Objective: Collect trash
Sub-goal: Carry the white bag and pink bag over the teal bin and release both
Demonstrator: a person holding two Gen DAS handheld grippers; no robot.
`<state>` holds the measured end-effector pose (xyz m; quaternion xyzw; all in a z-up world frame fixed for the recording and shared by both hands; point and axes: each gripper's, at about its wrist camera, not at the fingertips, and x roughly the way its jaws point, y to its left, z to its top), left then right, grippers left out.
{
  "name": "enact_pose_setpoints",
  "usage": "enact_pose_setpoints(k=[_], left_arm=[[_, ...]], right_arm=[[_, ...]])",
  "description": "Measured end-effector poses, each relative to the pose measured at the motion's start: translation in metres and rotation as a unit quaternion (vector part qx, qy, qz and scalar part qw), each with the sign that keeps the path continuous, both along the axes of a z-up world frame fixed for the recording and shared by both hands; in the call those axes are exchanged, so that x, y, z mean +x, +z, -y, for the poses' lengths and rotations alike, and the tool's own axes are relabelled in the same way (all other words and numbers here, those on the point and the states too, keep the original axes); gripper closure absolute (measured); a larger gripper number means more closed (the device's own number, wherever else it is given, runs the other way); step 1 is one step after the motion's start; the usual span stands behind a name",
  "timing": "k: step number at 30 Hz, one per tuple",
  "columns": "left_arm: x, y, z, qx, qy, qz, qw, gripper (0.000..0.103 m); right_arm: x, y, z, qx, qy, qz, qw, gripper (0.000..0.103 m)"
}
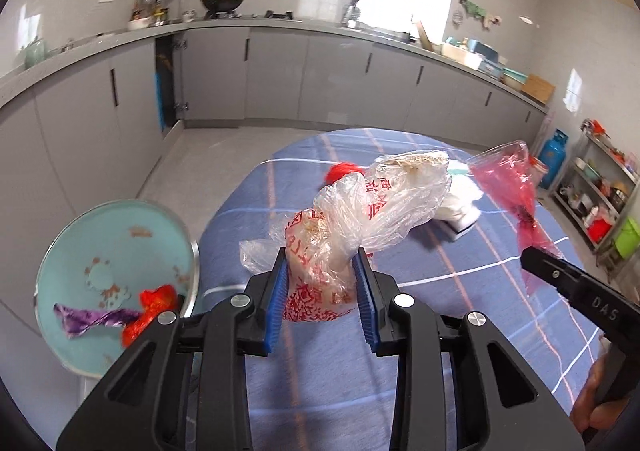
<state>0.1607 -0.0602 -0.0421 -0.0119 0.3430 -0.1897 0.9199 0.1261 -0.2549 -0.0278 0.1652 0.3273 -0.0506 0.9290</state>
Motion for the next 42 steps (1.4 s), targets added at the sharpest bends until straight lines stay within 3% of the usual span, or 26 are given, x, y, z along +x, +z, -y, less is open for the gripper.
enact_pose_setpoints(k=[19,42], left_arm=[[-0.002,0.013,-0.083,0.002,0.103,0.016,0.9945,0.071],[0.026,-0.009,-0.170,-0.009,0.194,-0.009,0.9810,0.071]], right_arm=[[0.037,0.005,-0.099,0.002,0.108,-0.011,0.994,0.088],[0.086,-0.006,-0.202,-0.003,0.184,-0.044,0.982,0.087]])
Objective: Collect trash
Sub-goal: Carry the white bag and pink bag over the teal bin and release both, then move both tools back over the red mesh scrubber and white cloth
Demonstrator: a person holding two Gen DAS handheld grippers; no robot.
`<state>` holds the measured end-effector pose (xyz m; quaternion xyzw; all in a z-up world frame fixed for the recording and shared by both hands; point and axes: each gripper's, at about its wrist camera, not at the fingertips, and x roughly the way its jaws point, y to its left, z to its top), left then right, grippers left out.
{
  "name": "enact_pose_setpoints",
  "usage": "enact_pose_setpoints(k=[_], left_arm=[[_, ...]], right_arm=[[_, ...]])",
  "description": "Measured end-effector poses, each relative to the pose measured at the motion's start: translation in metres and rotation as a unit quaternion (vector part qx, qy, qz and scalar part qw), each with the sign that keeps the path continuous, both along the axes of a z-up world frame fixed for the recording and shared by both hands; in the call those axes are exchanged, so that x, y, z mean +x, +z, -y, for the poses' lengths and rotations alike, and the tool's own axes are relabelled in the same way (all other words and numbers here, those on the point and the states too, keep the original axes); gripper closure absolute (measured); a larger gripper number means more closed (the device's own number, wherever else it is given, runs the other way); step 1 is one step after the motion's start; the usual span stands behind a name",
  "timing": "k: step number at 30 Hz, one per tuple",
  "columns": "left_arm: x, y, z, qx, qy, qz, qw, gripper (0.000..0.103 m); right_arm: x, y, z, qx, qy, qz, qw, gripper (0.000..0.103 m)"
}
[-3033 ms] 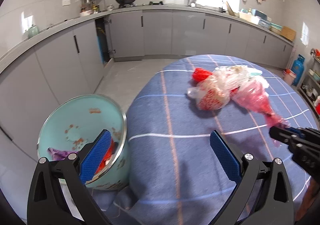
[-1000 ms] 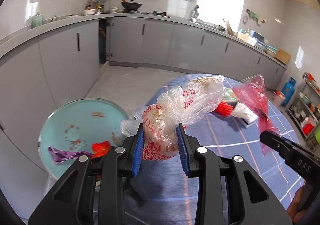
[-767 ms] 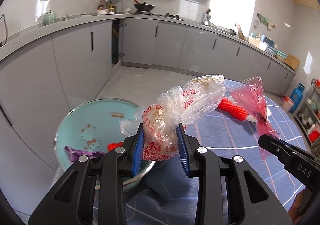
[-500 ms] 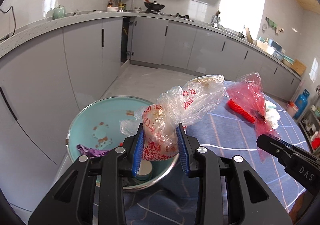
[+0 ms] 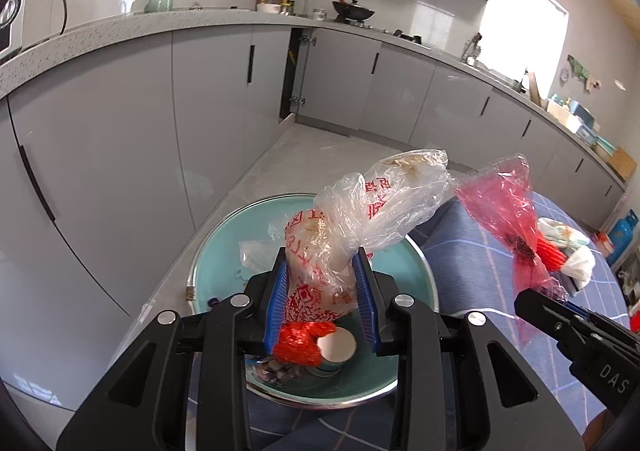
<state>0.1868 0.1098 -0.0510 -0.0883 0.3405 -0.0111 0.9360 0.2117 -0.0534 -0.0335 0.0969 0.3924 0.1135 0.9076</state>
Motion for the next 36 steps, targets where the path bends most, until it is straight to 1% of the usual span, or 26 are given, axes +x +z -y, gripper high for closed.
enact_pose_setpoints(k=[5,13,16,20,22,23,24,27,29,30,36], left_arm=[[0.012,-0.015,-0.011,-0.001,0.012,-0.022,0.9997,0.071],[0.023,-0.029,-0.019,-0.004,0.023,-0.042,0.9989,0.071],[0.028,-0.035,-0.023,-0.003,0.031,-0.054,0.9981,0.071],[0.033,-0.041,-0.028,-0.002,0.038,-0.063,0.9973,0.069],[0.035,-0.043,-0.028,0.000,0.037,-0.067,0.9971,0.068],[0.035,-0.044,-0.028,0.000,0.039,-0.067,0.9970,0.067],[0.034,-0.045,-0.029,0.001,0.039,-0.068,0.9969,0.065],[0.033,-0.045,-0.028,0.007,0.041,-0.067,0.9969,0.056],[0.034,-0.043,-0.028,0.013,0.042,-0.065,0.9969,0.048],[0.034,-0.042,-0.028,0.014,0.043,-0.064,0.9969,0.041],[0.026,-0.035,-0.025,0.031,0.053,-0.049,0.9969,0.040]], right_arm=[[0.014,-0.011,-0.018,-0.006,0.006,-0.015,1.000,0.087],[0.031,-0.026,-0.036,-0.010,0.008,-0.038,0.999,0.087],[0.039,-0.031,-0.041,-0.002,0.012,-0.052,0.999,0.086],[0.045,-0.039,-0.051,0.009,0.028,-0.069,0.997,0.082],[0.047,-0.042,-0.054,0.013,0.036,-0.069,0.997,0.072],[0.046,-0.043,-0.056,0.014,0.038,-0.069,0.997,0.058],[0.046,-0.044,-0.055,0.014,0.037,-0.068,0.997,0.056],[0.043,-0.040,-0.049,0.019,0.030,-0.061,0.997,0.056],[0.038,-0.035,-0.044,0.019,0.024,-0.050,0.998,0.056],[0.036,-0.031,-0.040,0.016,0.021,-0.043,0.999,0.056],[0.022,-0.022,-0.015,0.009,-0.010,-0.017,1.000,0.056]])
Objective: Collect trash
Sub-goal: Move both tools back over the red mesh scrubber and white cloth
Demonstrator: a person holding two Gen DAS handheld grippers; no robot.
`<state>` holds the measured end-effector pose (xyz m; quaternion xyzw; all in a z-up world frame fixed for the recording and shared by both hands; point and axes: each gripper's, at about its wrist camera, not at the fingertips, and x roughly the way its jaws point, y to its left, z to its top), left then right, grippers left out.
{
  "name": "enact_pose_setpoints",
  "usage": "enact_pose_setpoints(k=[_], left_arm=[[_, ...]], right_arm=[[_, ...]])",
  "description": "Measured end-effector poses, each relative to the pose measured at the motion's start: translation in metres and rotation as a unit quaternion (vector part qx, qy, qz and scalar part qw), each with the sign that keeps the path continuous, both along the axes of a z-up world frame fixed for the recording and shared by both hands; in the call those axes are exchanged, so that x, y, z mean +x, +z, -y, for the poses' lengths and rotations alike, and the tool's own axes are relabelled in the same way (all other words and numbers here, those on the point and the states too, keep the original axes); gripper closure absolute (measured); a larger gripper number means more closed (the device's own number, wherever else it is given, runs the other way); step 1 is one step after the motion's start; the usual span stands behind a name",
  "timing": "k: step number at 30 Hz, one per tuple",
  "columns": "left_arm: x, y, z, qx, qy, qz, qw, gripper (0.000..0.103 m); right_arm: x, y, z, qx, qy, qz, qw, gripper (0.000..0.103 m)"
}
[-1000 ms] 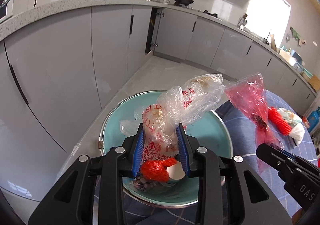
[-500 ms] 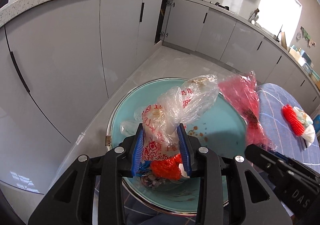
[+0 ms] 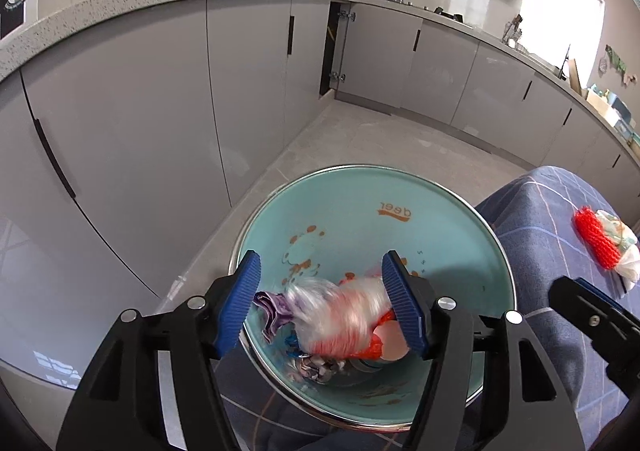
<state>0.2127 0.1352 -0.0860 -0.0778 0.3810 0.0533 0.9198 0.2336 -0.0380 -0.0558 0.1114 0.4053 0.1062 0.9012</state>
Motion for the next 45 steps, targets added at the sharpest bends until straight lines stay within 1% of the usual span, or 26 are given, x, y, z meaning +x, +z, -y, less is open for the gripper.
enact_pose_setpoints(k=[3,5,8,10,14,16,19,23,25,26,36,41,45], left_arm=[[-0.007,0.001,0.008,-0.001,-0.010,0.002,0.9999,0.040],[-0.010,0.004,0.018,0.008,-0.018,0.006,0.9998,0.039],[-0.017,0.008,0.030,0.017,-0.033,0.013,0.9992,0.035],[-0.021,0.010,0.036,0.022,-0.038,0.016,0.9989,0.029],[-0.027,0.016,0.045,0.032,-0.042,0.024,0.9984,0.024],[-0.029,0.021,0.050,0.032,-0.039,0.029,0.9983,0.017],[-0.035,0.029,0.058,0.036,-0.044,0.039,0.9976,0.014],[-0.040,0.037,0.071,0.044,-0.053,0.049,0.9964,0.013],[-0.043,0.041,0.079,0.047,-0.057,0.054,0.9958,0.008],[-0.045,0.043,0.082,0.050,-0.058,0.056,0.9955,0.007],[-0.054,0.051,0.120,0.064,-0.091,0.064,0.9918,0.006],[-0.060,0.052,0.138,0.064,-0.110,0.064,0.9898,0.006],[-0.063,0.046,0.159,0.056,-0.140,0.054,0.9871,0.006]], right_arm=[[-0.006,-0.002,0.012,0.000,-0.010,0.001,1.000,0.056],[-0.011,-0.003,0.020,0.001,-0.014,-0.001,1.000,0.056],[-0.015,-0.004,0.027,0.001,-0.019,0.000,1.000,0.056],[-0.018,-0.003,0.033,0.006,-0.023,0.001,1.000,0.056],[-0.027,0.003,0.047,0.010,-0.033,0.009,0.999,0.055],[-0.031,0.006,0.052,0.008,-0.037,0.015,0.999,0.054],[-0.038,0.011,0.061,0.005,-0.047,0.026,0.999,0.050],[-0.045,0.015,0.076,0.006,-0.062,0.034,0.997,0.049],[-0.047,0.016,0.084,0.005,-0.070,0.036,0.997,0.049],[-0.050,0.017,0.089,0.004,-0.076,0.039,0.996,0.049],[-0.067,0.015,0.128,0.008,-0.115,0.047,0.992,0.046],[-0.079,0.015,0.151,0.007,-0.141,0.052,0.989,0.046],[-0.087,0.010,0.172,0.010,-0.162,0.048,0.986,0.046]])
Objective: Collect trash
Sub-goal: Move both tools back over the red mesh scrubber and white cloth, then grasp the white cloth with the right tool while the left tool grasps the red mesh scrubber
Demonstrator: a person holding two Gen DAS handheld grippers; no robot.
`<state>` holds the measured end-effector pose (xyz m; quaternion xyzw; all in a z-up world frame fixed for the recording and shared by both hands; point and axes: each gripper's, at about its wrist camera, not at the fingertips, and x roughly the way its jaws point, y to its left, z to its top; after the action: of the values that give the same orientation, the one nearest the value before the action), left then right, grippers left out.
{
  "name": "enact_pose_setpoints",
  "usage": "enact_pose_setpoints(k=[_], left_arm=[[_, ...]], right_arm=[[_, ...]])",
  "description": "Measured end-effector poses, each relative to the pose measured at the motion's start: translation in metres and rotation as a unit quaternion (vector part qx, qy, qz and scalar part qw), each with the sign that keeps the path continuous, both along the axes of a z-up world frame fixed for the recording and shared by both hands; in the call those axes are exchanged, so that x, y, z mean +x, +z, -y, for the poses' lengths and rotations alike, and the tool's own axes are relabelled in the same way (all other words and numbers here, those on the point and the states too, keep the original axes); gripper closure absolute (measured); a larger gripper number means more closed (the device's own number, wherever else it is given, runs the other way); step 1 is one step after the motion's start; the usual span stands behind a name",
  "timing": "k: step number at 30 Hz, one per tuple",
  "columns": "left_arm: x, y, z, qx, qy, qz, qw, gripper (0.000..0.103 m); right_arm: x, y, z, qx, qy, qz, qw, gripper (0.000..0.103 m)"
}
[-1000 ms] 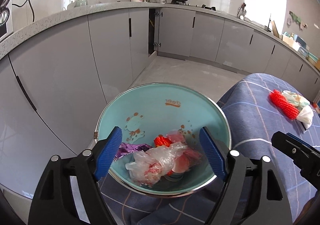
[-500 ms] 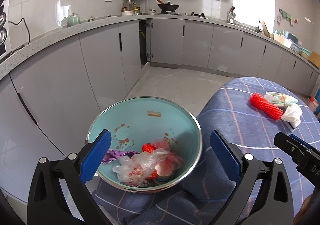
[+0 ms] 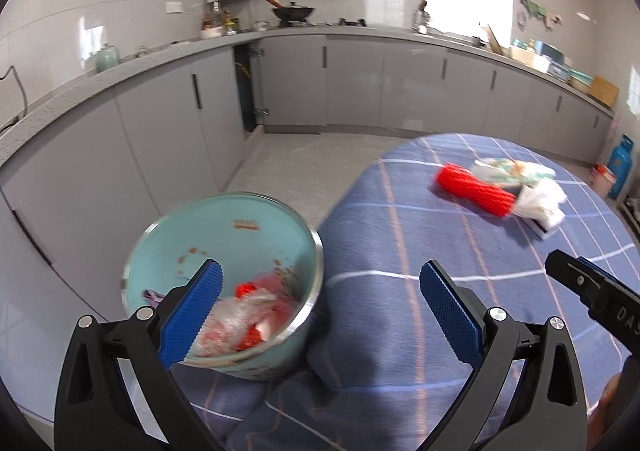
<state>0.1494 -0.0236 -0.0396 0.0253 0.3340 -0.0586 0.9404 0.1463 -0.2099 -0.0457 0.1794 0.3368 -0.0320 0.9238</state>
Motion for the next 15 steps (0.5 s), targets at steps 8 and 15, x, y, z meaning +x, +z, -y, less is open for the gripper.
enact_pose_setpoints(k=[8,15], left_arm=[[-0.001,-0.010,0.040,0.013,-0.046,-0.012,0.9988,0.006],[0.016,-0.013,0.062,0.016,-0.068,-0.020,0.9974,0.014]], right_arm=[[-0.009,-0.007,0.043,0.008,-0.040,-0.007,0.999,0.046],[-0.002,-0.007,0.069,0.010,-0.055,-0.008,0.998,0.046]])
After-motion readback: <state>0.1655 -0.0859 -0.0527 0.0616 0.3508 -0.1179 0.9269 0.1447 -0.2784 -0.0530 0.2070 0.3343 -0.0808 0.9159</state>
